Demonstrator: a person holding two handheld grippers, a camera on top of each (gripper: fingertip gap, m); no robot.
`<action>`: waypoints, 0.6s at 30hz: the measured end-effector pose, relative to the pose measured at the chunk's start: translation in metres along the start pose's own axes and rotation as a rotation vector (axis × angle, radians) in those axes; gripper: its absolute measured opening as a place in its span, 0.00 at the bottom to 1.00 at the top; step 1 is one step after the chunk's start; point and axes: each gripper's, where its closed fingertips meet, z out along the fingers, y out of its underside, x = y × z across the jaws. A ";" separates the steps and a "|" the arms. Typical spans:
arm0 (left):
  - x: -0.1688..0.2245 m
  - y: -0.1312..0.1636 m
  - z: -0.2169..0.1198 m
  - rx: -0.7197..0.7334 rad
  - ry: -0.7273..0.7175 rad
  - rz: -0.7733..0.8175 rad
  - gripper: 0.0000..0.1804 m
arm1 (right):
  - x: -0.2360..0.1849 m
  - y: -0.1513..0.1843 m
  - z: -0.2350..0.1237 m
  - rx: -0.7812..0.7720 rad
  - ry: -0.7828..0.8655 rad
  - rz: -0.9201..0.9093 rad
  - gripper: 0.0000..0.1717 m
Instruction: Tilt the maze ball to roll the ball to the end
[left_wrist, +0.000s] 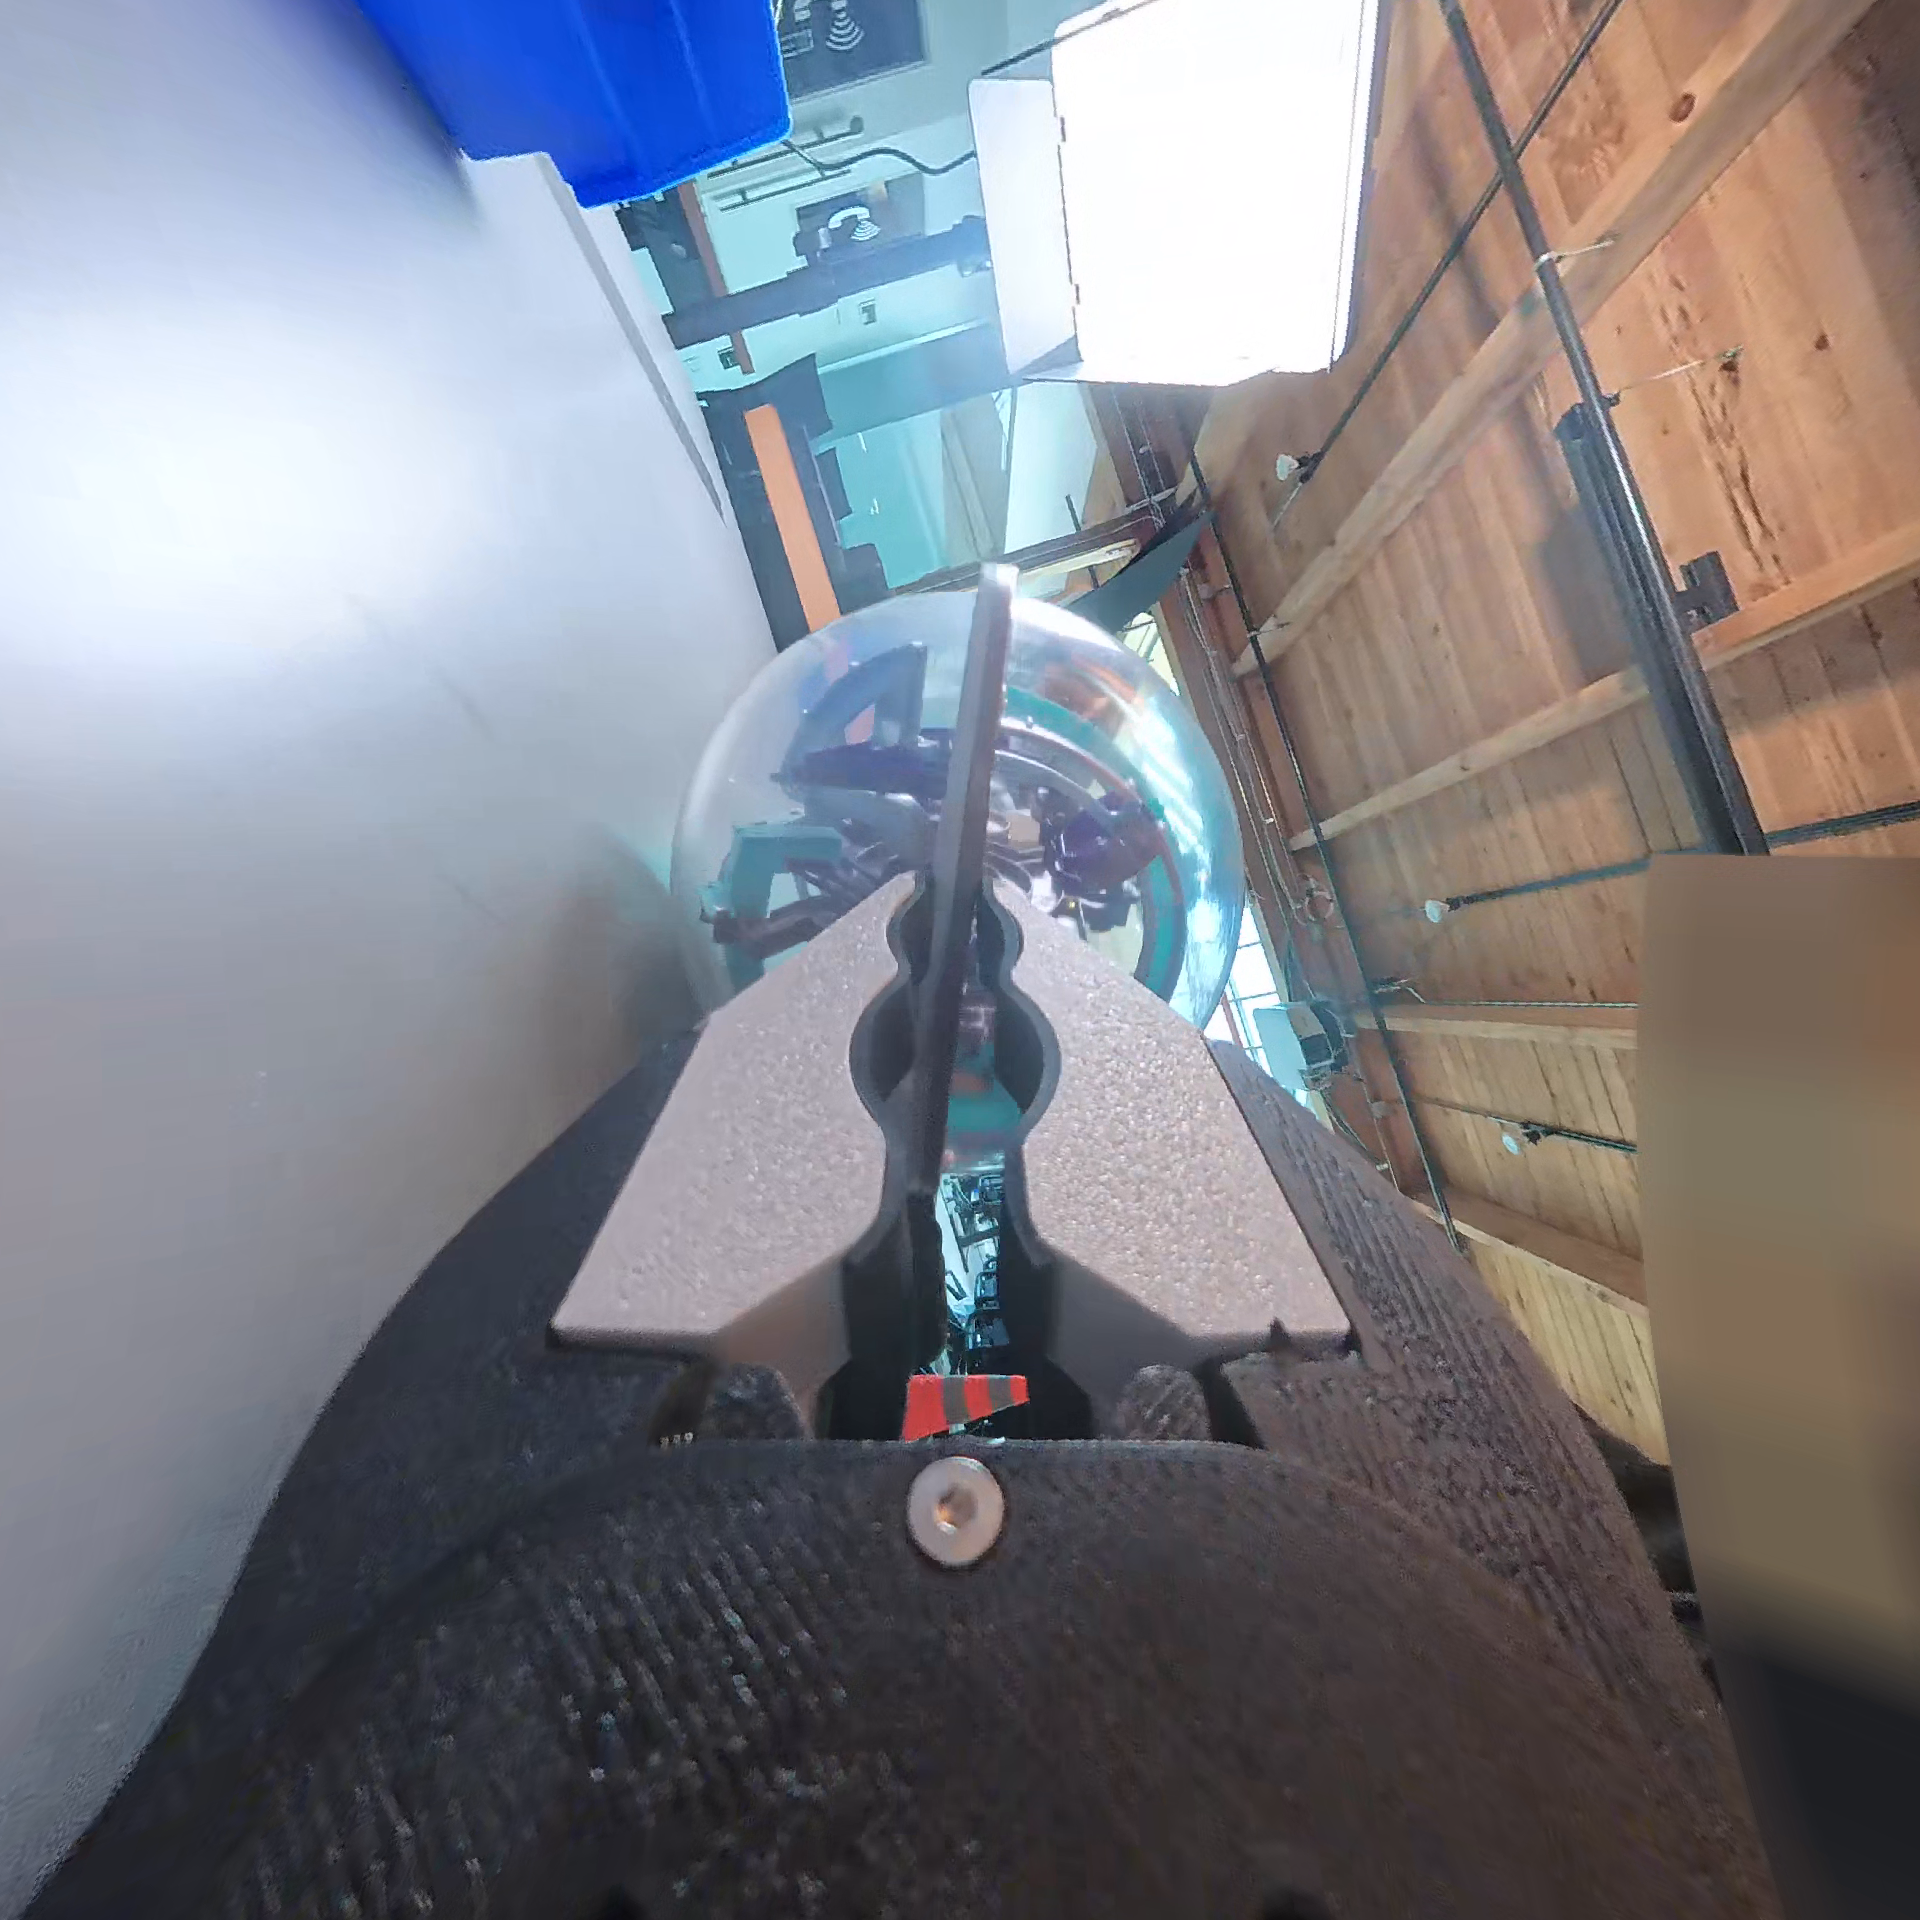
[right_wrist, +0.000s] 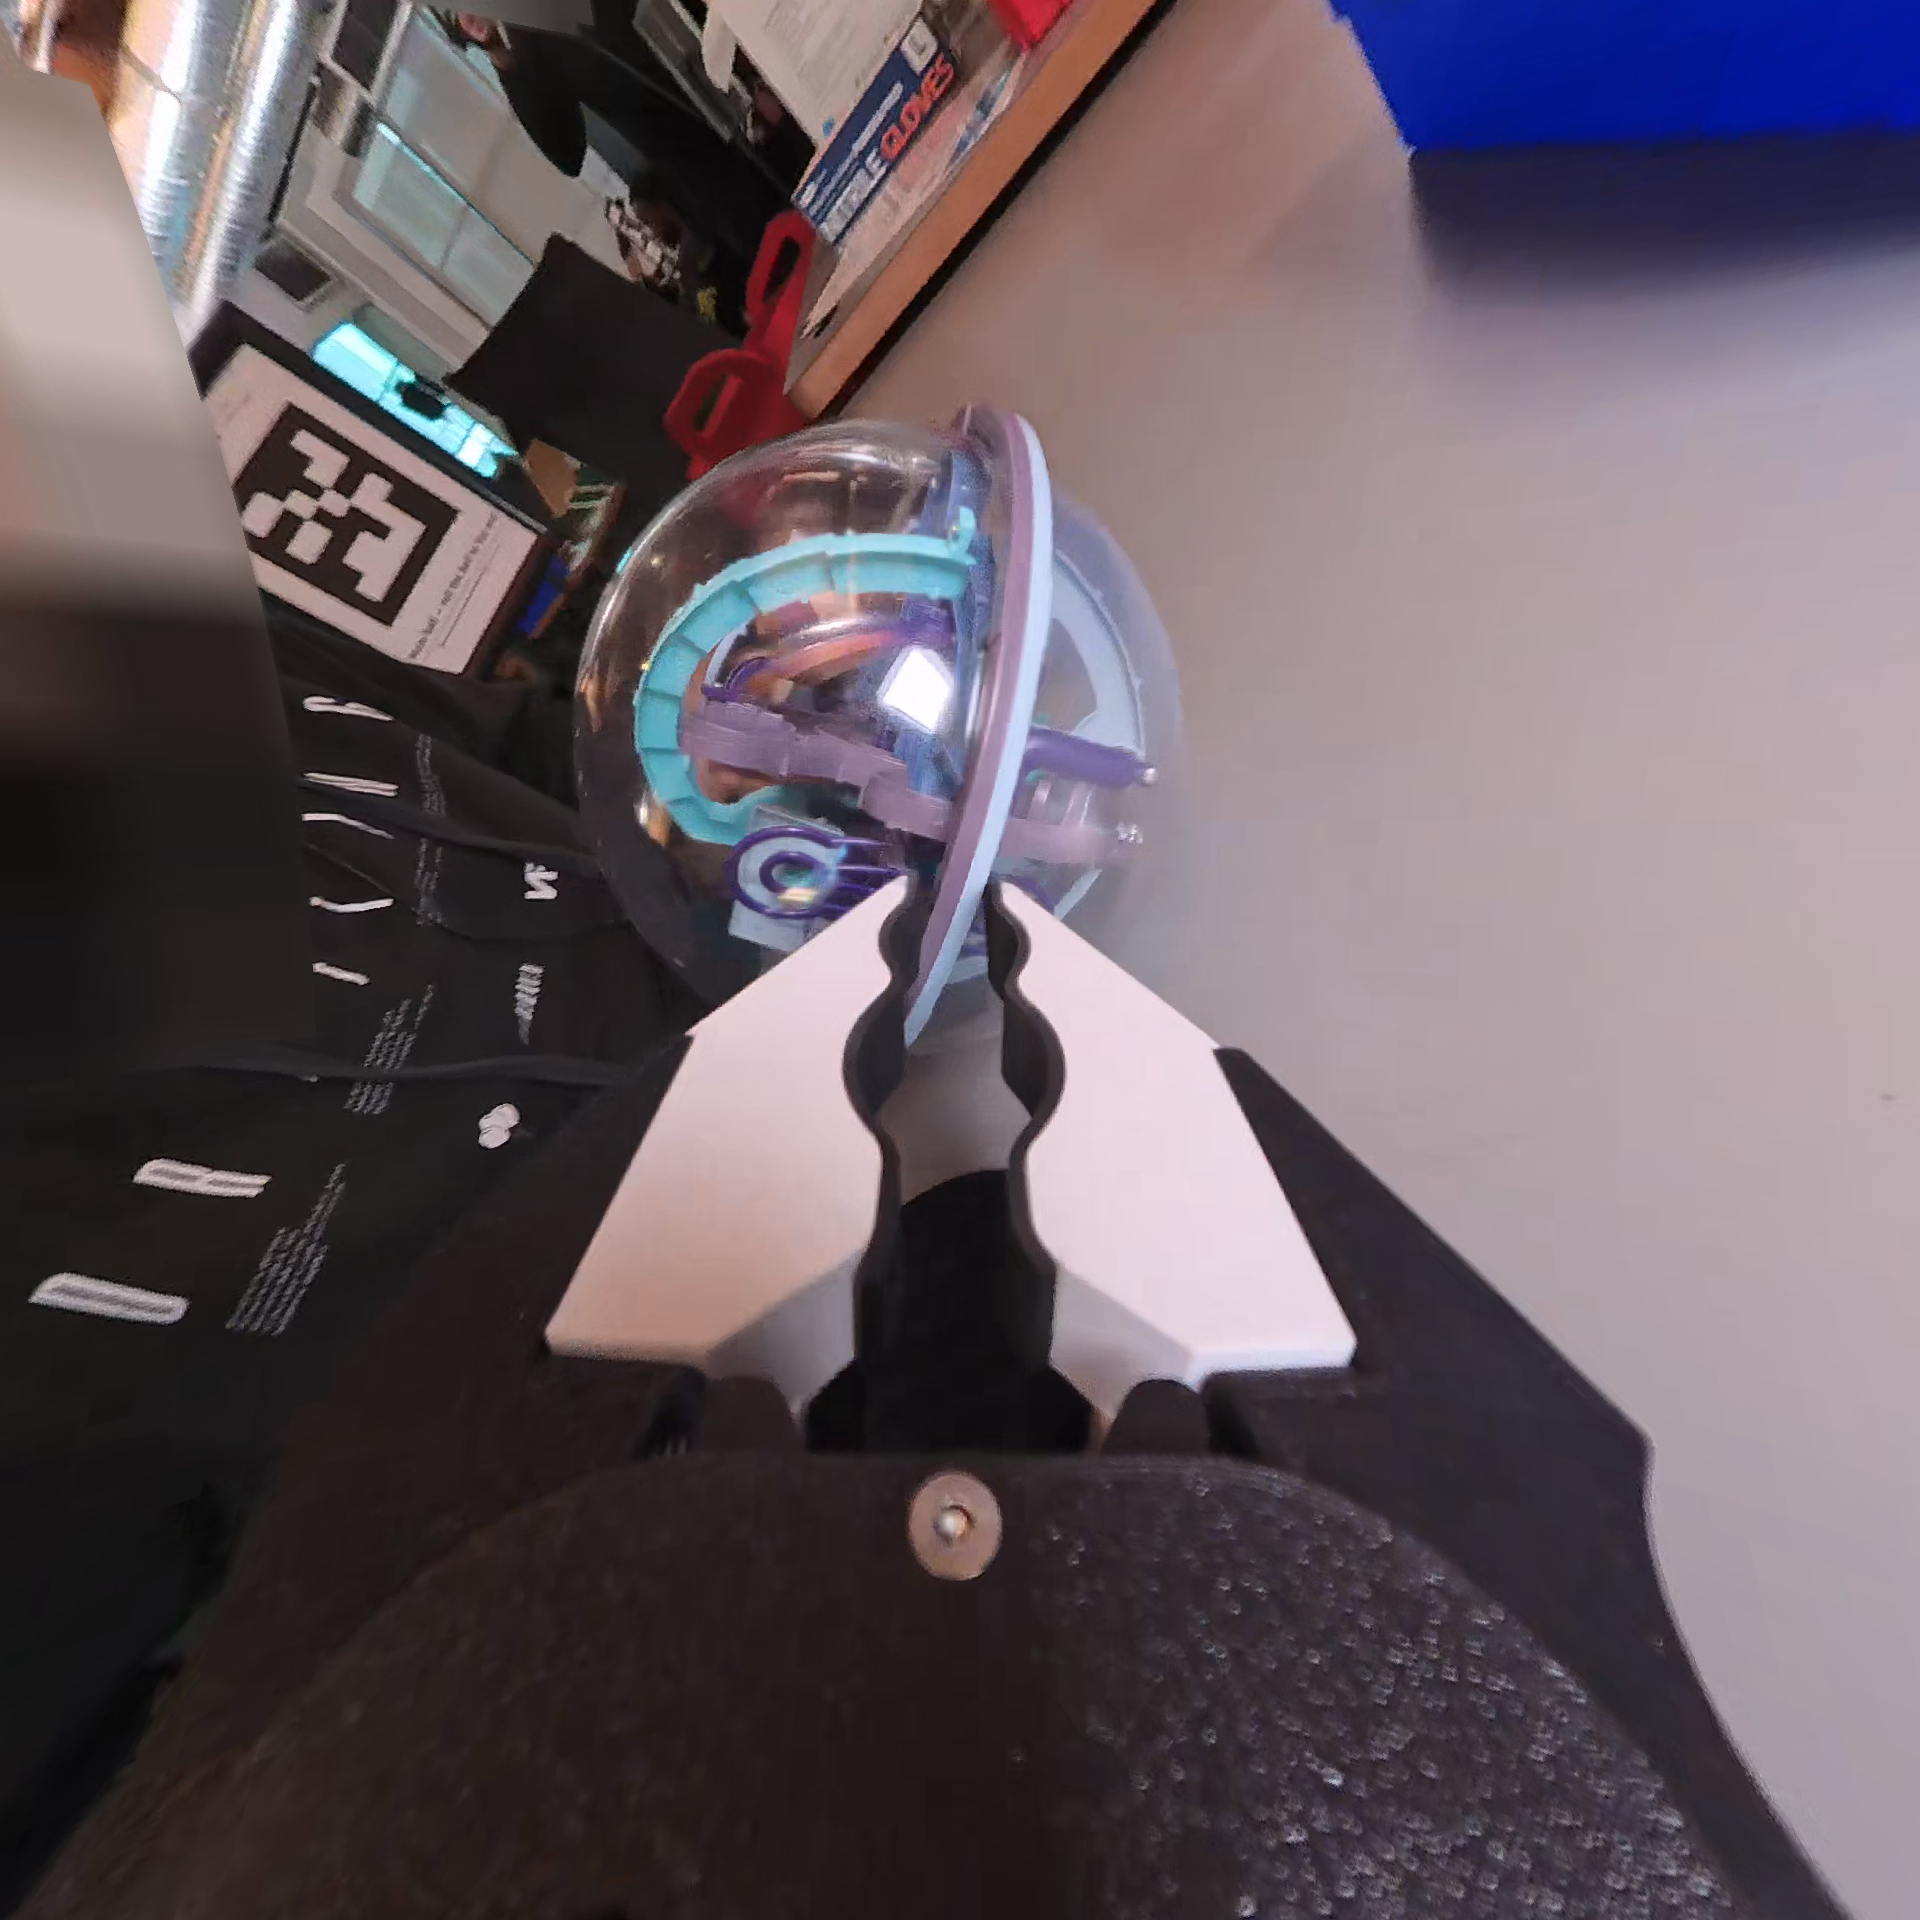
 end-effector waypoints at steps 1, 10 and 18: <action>-0.001 -0.001 0.000 0.005 -0.003 0.000 0.03 | 0.000 -0.003 -0.001 0.018 0.033 -0.043 0.12; 0.000 0.000 0.001 -0.009 -0.009 0.026 0.03 | -0.034 -0.001 0.025 -0.040 0.501 -0.741 0.63; 0.036 -0.014 -0.013 -0.043 -0.049 0.446 0.45 | -0.032 0.008 0.037 -0.041 0.449 -0.745 0.60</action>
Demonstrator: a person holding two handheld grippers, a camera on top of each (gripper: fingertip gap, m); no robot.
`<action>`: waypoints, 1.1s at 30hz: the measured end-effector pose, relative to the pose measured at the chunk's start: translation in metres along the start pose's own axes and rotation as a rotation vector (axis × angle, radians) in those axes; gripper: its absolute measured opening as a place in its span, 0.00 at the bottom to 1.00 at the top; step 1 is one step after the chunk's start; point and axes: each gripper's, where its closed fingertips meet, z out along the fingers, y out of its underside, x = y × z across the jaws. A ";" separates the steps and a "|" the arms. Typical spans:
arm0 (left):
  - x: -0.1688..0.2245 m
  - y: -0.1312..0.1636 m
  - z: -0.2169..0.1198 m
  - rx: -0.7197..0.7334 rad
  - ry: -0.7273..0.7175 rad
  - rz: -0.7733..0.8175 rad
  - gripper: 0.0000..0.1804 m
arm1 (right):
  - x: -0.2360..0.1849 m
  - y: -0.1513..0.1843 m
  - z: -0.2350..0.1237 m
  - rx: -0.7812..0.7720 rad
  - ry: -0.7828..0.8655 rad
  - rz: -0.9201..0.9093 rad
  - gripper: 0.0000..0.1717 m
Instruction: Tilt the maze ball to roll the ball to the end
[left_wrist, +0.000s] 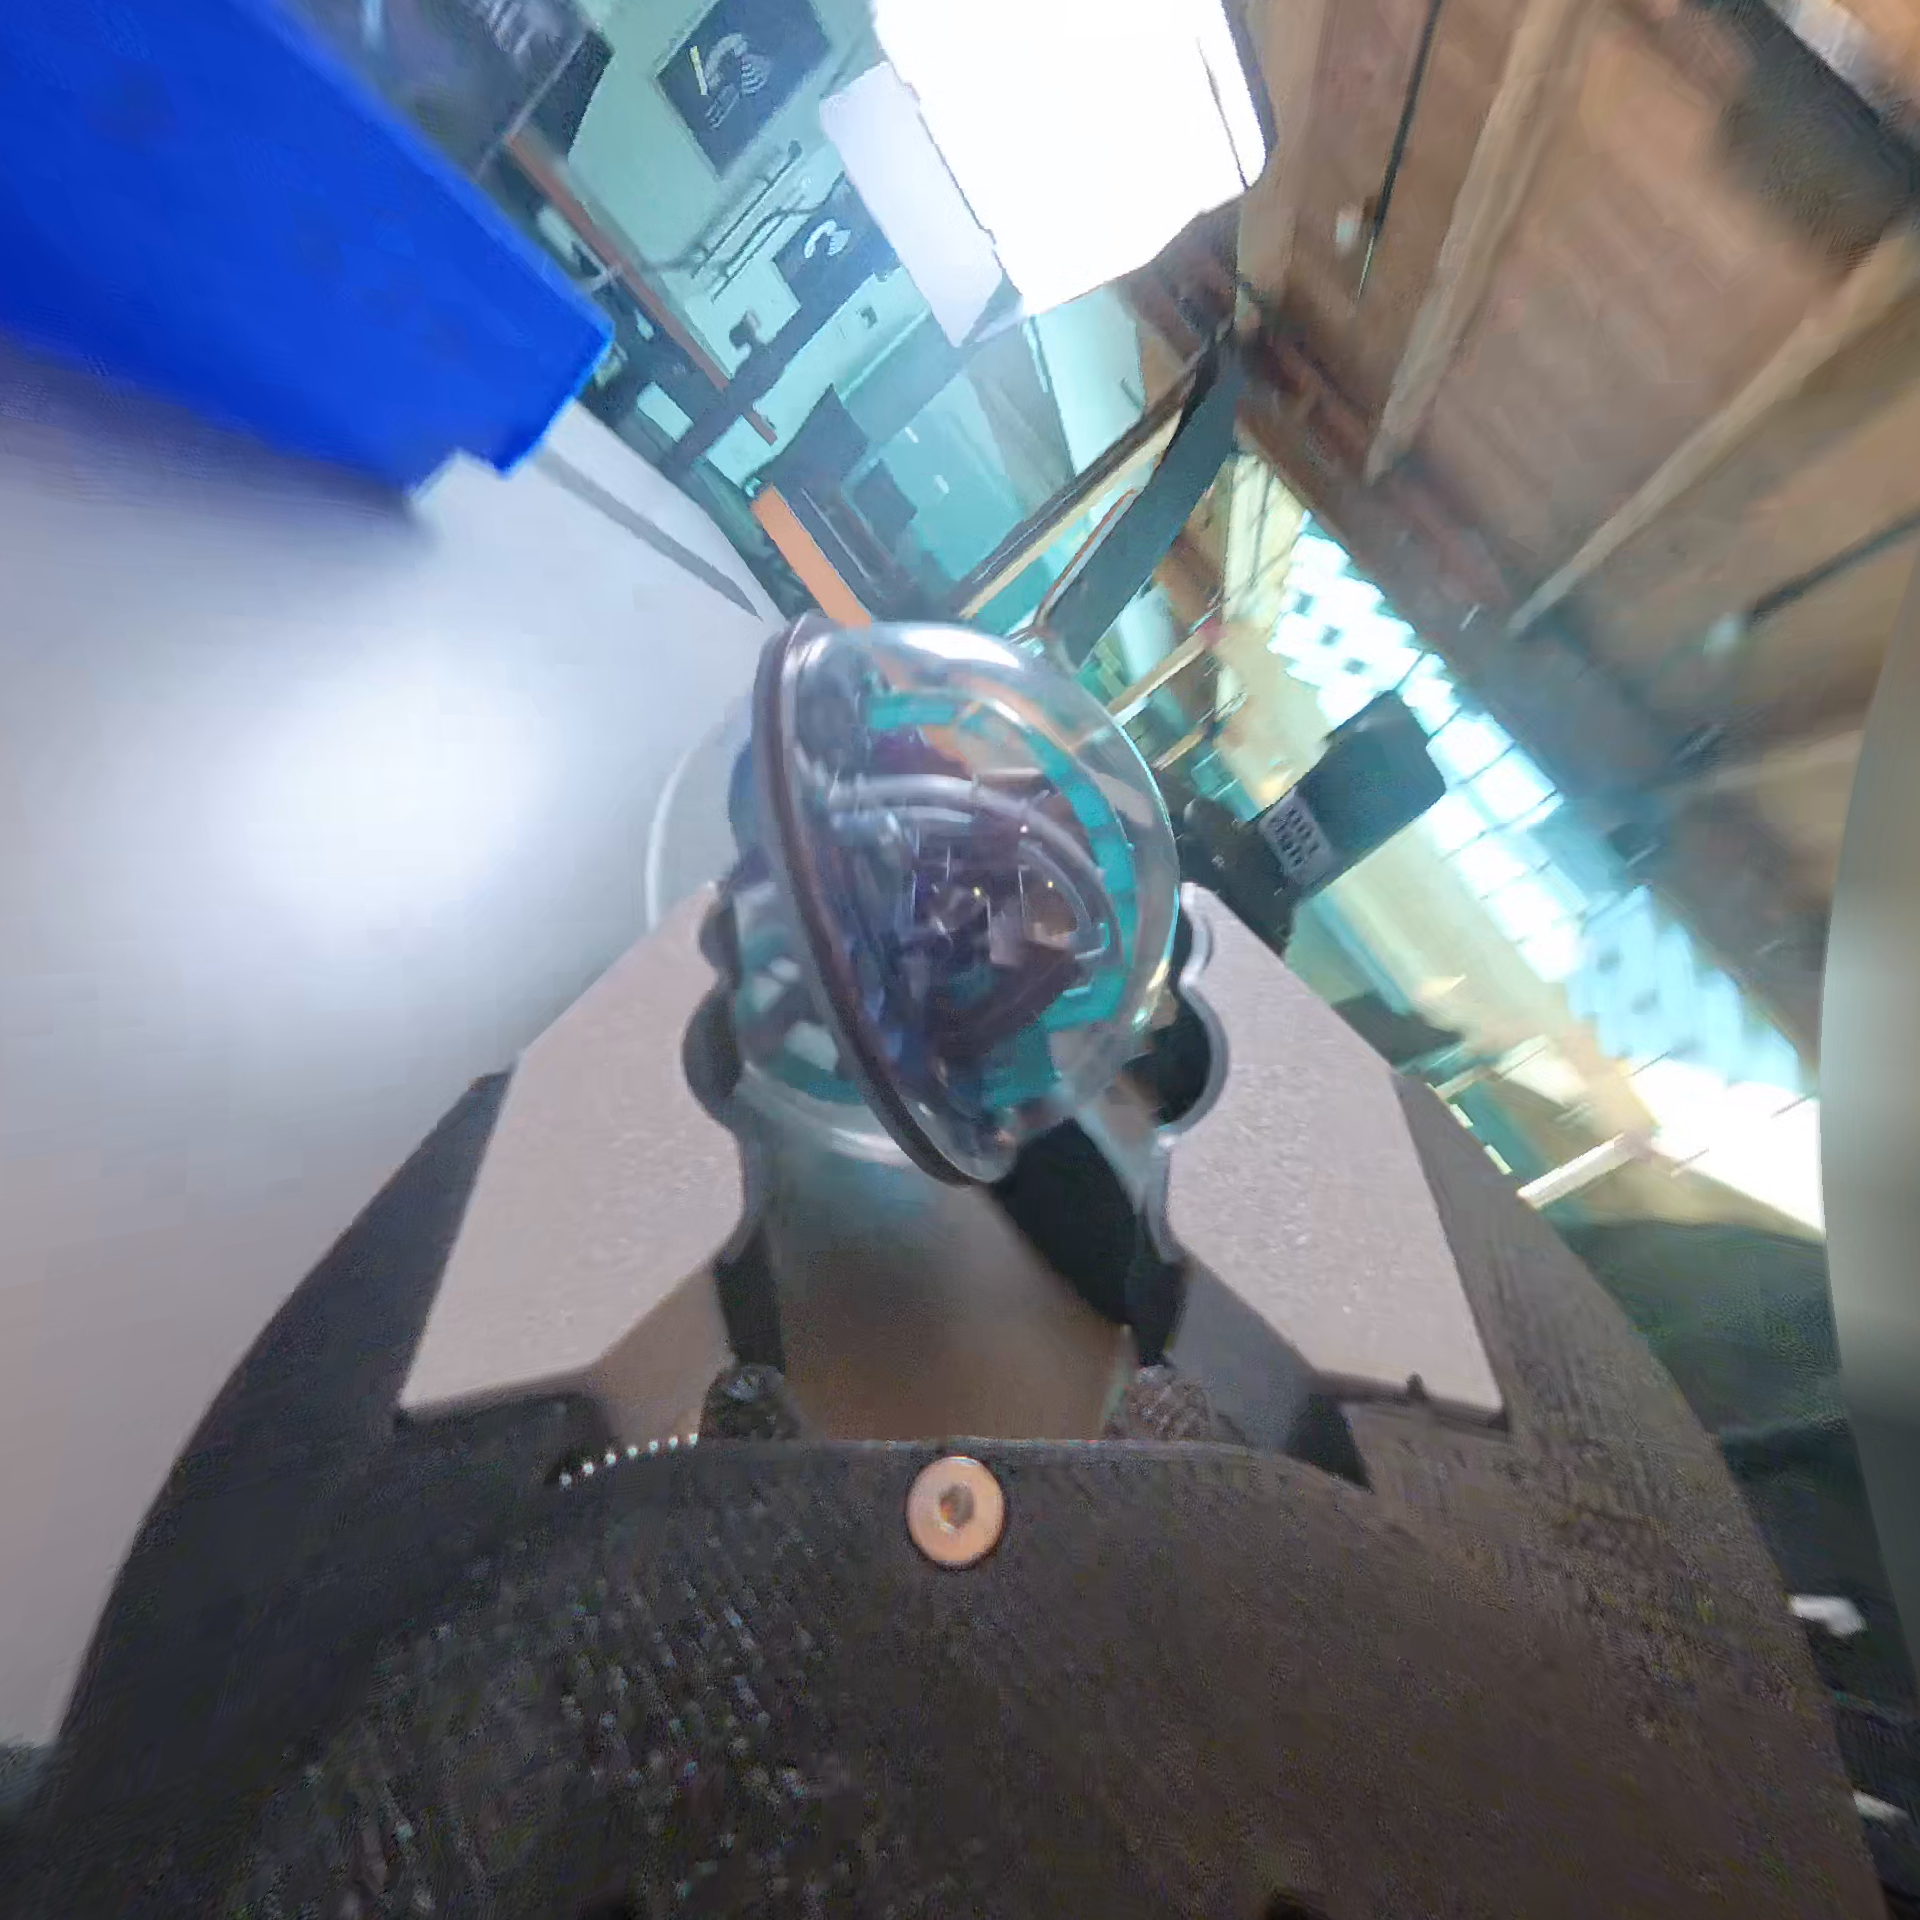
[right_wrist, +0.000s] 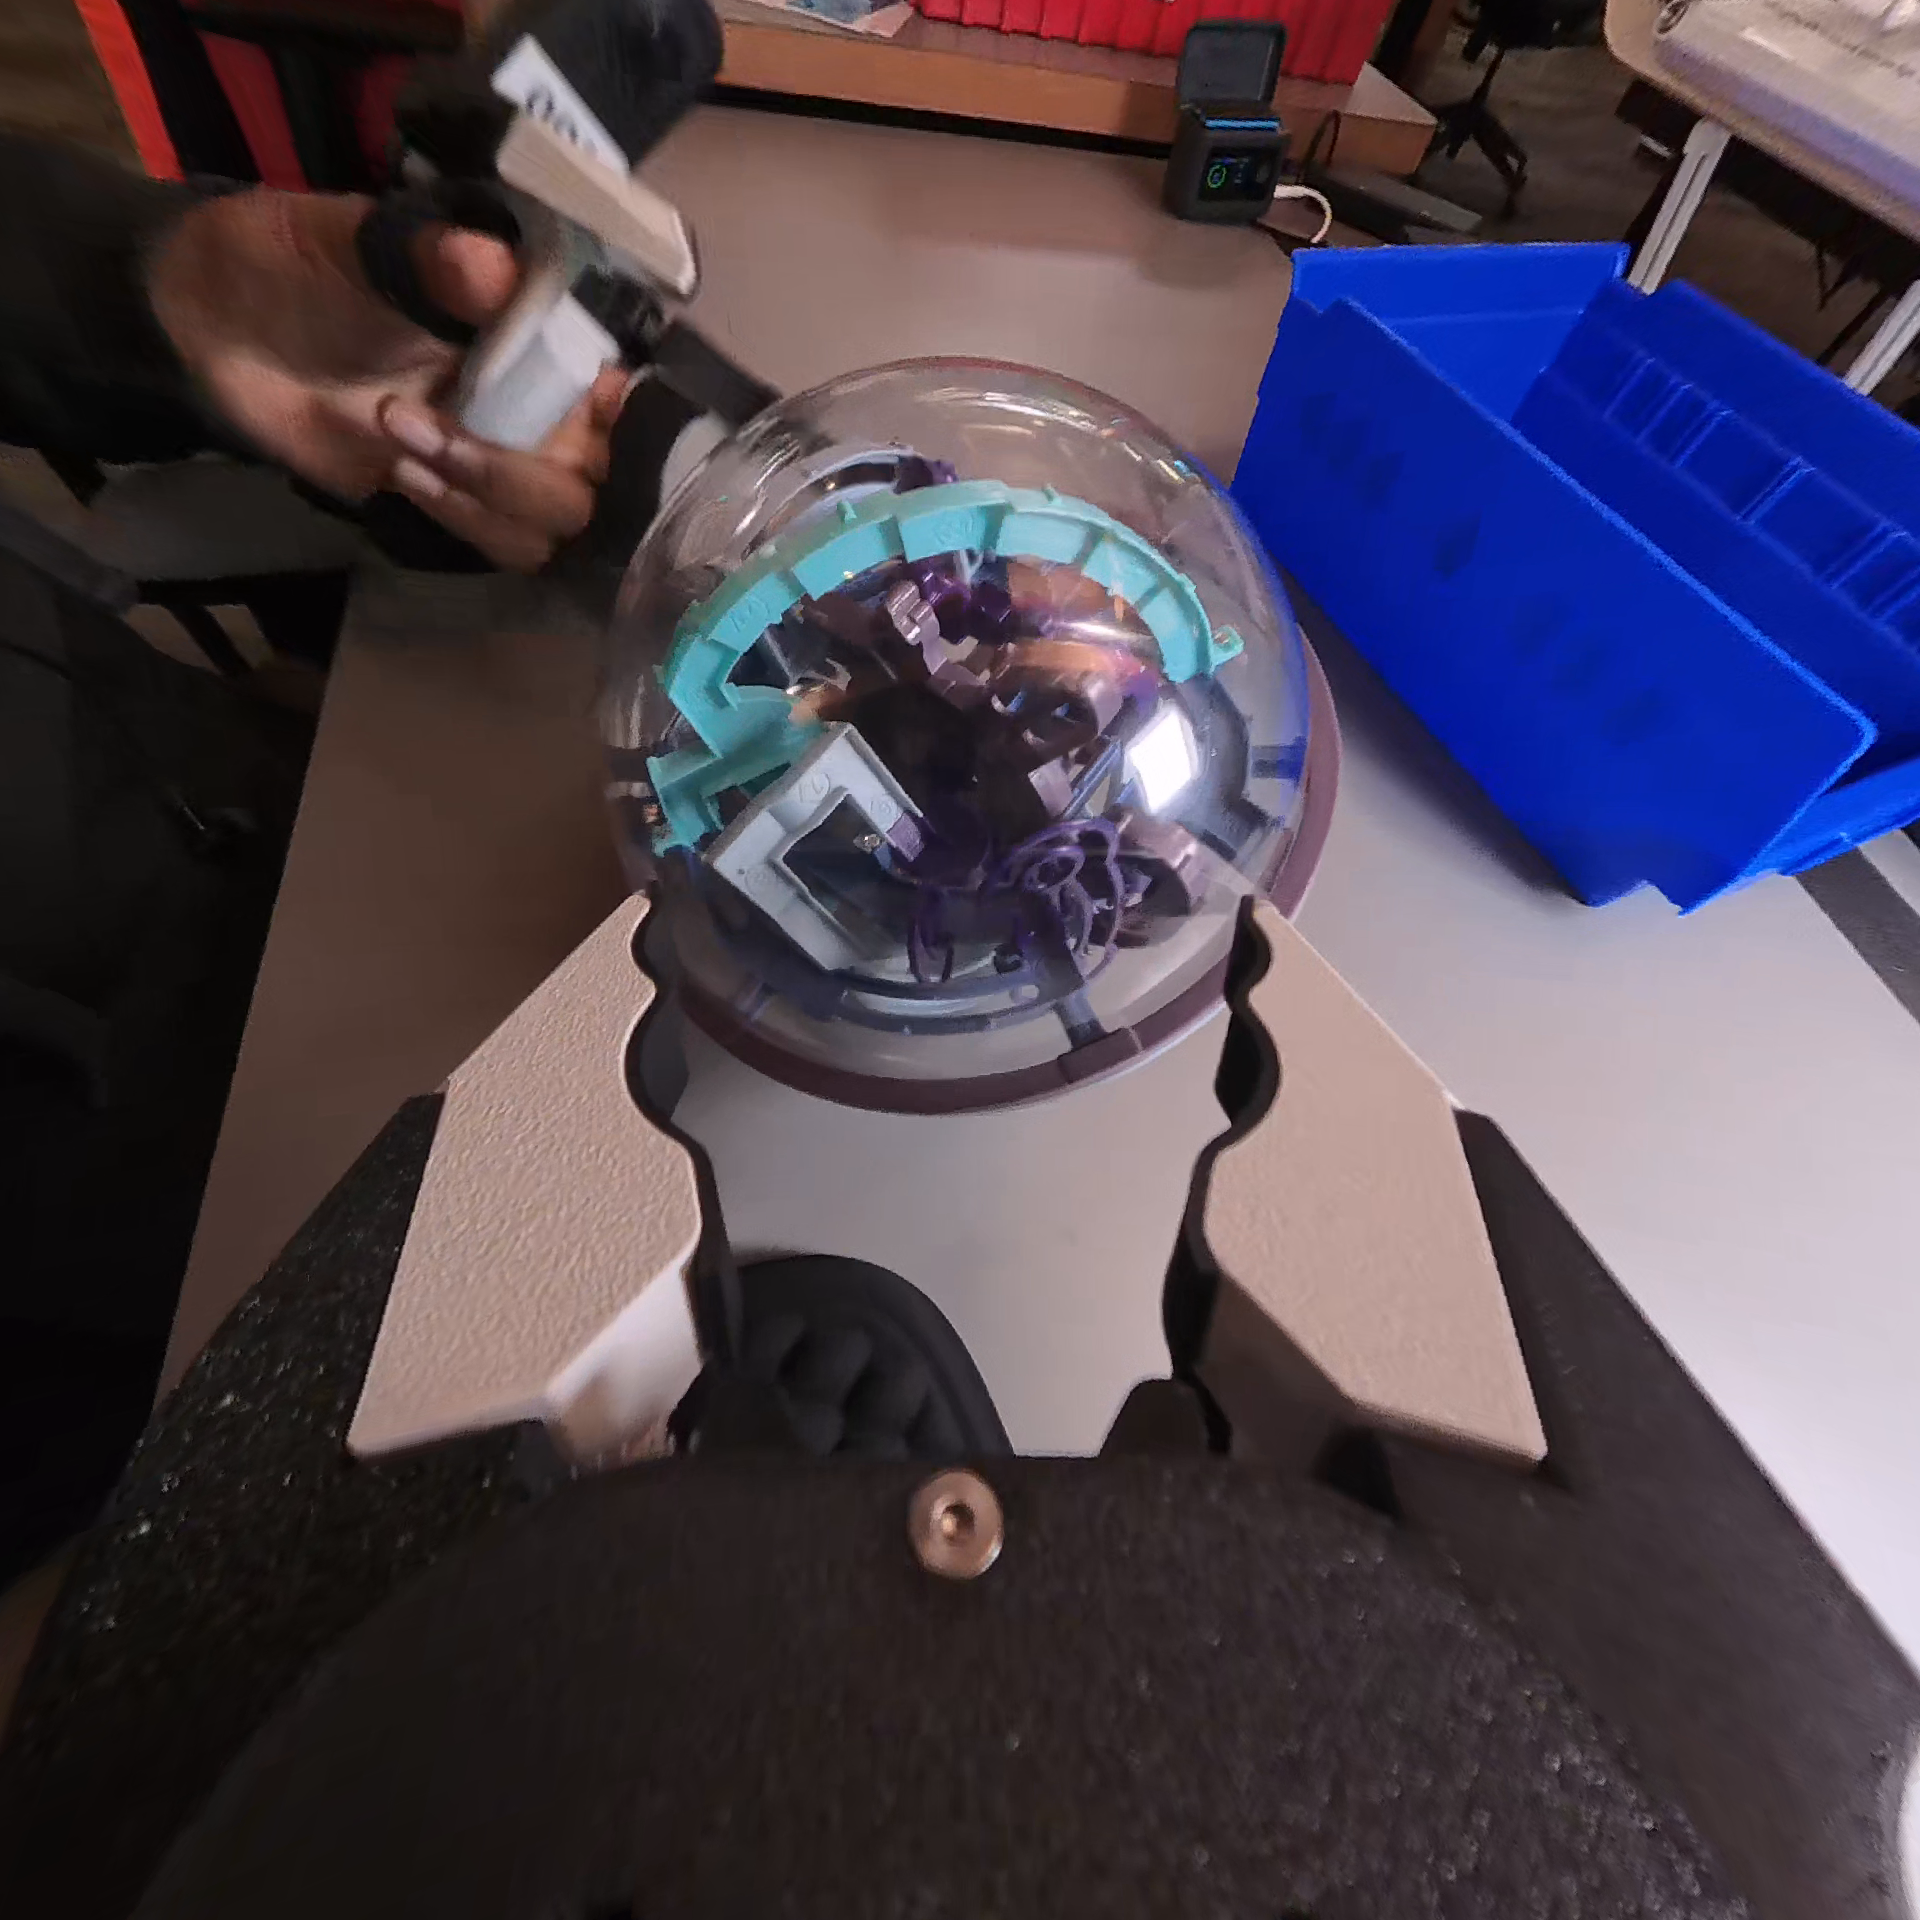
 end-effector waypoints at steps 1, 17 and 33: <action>0.003 -0.010 -0.001 -0.021 -0.010 0.140 0.49 | 0.000 0.000 0.001 0.000 -0.007 0.001 0.60; -0.008 0.019 0.070 -0.528 0.252 0.943 0.75 | 0.013 0.008 0.014 0.021 -0.014 0.126 0.60; -0.029 0.003 0.080 -0.510 0.159 0.517 0.73 | 0.026 0.016 0.029 0.075 0.134 0.046 0.69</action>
